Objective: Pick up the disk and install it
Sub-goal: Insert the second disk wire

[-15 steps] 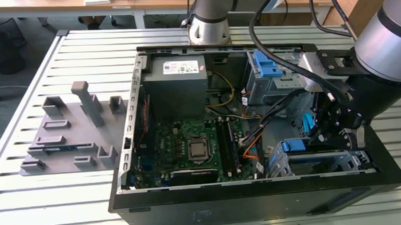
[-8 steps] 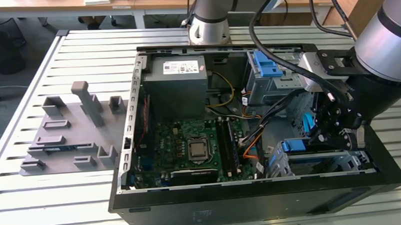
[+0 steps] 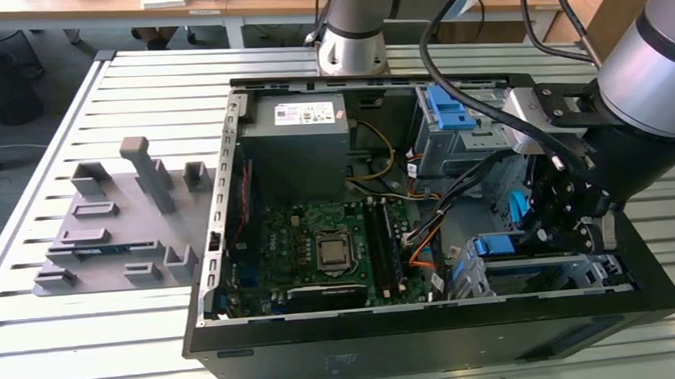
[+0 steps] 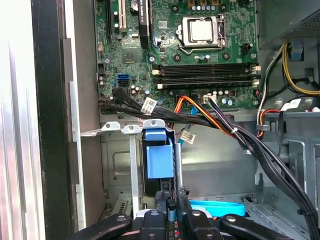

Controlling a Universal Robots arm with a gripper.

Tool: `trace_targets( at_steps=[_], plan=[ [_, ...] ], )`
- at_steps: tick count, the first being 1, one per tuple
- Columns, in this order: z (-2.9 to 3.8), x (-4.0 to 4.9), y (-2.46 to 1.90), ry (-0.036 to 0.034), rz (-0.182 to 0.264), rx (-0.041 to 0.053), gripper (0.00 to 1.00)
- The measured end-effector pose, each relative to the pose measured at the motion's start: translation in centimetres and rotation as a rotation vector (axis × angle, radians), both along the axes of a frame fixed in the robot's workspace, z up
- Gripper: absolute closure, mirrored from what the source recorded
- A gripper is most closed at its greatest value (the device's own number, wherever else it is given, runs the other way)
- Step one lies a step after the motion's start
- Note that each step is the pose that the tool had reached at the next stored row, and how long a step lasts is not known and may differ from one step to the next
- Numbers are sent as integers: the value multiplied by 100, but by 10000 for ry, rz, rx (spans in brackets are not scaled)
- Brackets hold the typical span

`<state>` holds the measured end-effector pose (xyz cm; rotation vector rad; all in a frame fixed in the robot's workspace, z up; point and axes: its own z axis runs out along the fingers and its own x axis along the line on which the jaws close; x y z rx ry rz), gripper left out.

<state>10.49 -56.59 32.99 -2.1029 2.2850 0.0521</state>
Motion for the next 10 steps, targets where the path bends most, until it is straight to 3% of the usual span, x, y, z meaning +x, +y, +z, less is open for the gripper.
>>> trace_targets(
  at_steps=[10],
  plan=[
    [85,0,0,0,0,2,76]
  ],
)
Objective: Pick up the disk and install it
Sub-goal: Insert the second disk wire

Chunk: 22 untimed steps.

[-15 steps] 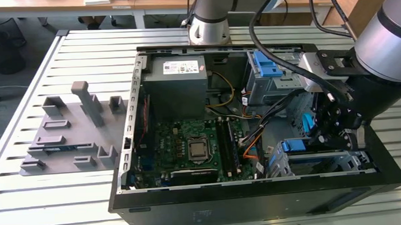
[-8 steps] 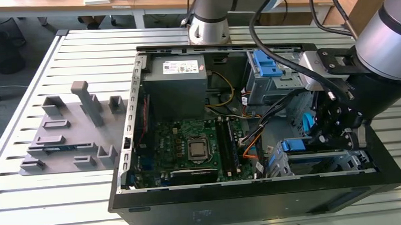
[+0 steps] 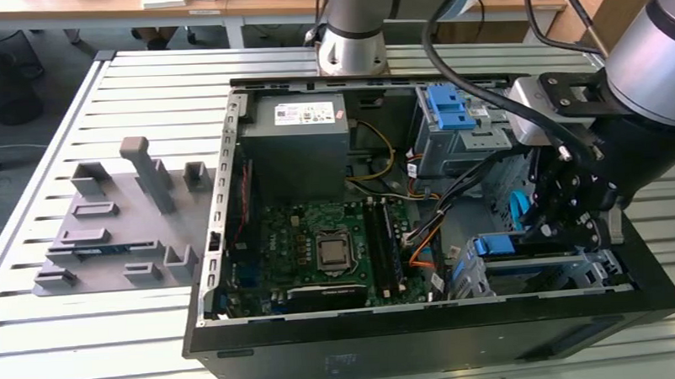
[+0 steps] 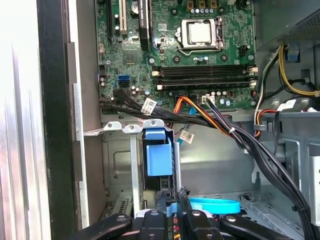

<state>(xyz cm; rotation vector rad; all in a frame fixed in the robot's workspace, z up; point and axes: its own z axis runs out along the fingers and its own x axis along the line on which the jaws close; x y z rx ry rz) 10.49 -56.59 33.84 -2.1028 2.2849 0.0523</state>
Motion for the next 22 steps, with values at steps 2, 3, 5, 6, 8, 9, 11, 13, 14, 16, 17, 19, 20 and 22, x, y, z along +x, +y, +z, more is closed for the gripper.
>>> trace_targets(
  at_steps=[2,3,5,6,8,9,11,13,14,16,17,19,20,22],
  plan=[
    [25,0,0,0,0,0,76],
    [34,0,0,0,0,1,76],
    [44,1,0,1,1,3,76],
    [44,3,0,1,1,3,78],
    [45,6,0,2,1,1,78],
    [46,10,0,3,1,0,85],
    [46,29,0,7,0,-1,85],
    [39,49,0,11,-3,2,85],
    [34,55,1,12,-5,2,85],
    [26,75,0,13,-7,0,85],
    [22,76,0,13,-8,0,85],
    [12,77,-1,13,-11,0,85],
    [8,77,-1,13,-11,0,85],
    [0,78,-1,13,-12,-1,85]
  ],
)
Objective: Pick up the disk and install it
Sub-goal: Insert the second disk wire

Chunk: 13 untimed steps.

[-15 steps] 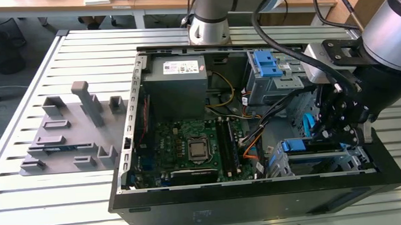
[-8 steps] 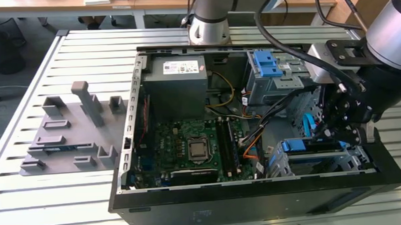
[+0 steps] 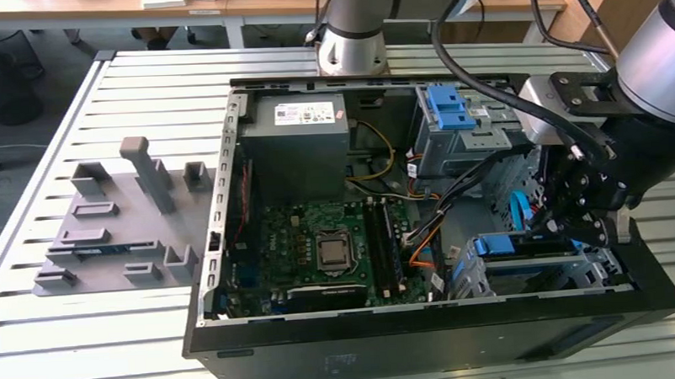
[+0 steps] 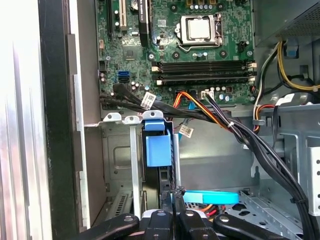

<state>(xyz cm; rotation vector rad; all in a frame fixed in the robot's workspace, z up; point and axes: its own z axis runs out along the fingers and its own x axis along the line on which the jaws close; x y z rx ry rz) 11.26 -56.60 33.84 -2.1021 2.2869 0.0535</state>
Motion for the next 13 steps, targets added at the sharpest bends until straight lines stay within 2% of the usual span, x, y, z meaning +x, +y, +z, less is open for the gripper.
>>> trace_targets(
  at_steps=[13],
  plan=[
    [-42,10,-2,0,-5,0,85]
  ],
)
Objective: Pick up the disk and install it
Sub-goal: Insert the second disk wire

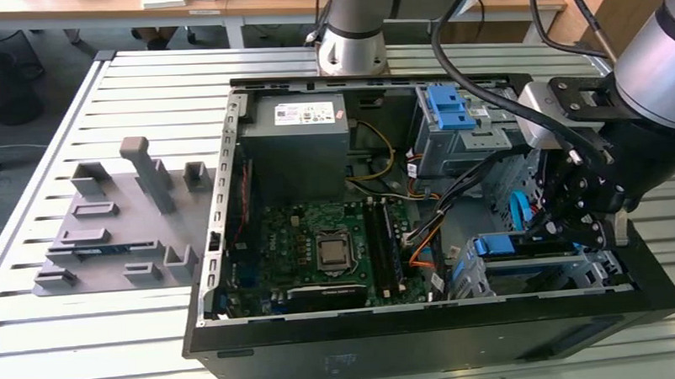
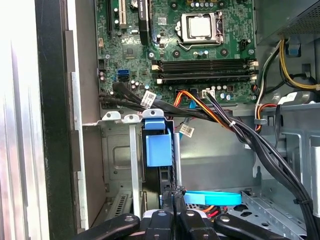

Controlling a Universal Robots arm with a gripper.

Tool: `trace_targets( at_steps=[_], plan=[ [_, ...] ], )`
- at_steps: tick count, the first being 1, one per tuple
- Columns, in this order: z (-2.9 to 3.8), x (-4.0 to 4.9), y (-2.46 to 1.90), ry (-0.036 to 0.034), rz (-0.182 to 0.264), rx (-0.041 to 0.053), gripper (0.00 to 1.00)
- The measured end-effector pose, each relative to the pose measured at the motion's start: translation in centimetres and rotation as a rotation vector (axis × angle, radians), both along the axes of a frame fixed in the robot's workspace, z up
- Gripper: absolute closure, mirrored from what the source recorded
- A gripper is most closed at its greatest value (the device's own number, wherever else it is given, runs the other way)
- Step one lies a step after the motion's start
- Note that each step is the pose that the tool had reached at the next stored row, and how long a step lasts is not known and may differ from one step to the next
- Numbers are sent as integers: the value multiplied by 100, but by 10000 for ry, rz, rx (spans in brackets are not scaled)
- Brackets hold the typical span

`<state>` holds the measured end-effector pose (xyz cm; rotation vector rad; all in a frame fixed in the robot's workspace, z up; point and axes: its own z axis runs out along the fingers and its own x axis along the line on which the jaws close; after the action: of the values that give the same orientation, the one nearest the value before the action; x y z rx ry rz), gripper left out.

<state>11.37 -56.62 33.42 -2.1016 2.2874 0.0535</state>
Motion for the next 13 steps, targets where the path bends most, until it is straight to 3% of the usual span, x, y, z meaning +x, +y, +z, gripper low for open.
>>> trace_targets(
  at_steps=[13],
  plan=[
    [83,0,0,0,0,8,85]
  ],
)
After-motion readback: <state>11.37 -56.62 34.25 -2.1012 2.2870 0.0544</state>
